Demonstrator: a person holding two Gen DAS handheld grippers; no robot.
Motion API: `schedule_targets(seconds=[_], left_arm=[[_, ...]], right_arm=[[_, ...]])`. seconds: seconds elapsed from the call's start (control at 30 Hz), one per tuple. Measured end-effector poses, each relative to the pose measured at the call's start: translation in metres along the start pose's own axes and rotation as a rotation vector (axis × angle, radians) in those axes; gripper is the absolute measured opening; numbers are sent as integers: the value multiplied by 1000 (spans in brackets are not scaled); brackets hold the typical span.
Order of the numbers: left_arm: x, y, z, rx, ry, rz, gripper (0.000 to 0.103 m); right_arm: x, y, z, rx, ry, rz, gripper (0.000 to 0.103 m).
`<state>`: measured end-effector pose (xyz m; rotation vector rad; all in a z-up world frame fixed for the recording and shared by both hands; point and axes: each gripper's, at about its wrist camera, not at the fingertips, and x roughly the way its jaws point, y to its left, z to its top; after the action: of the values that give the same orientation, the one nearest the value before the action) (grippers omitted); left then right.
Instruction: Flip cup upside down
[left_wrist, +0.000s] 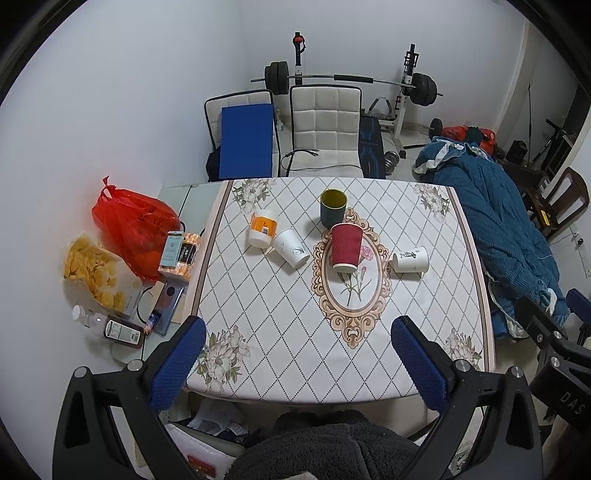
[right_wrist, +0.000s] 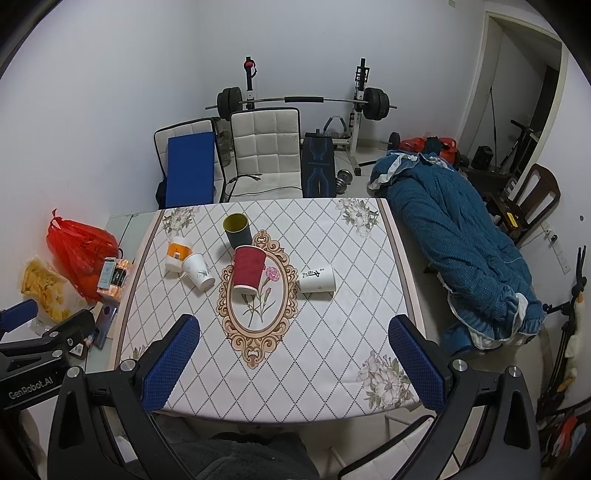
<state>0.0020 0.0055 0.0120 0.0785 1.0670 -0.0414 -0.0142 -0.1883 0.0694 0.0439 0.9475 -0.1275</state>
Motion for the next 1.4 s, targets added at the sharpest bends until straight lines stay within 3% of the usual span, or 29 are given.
schedule_targets(seconds=[1.4], left_arm=[[-2,-1,6,-6,-10,-12,103]], right_arm=[[1,0,2,4,-1,5,103]])
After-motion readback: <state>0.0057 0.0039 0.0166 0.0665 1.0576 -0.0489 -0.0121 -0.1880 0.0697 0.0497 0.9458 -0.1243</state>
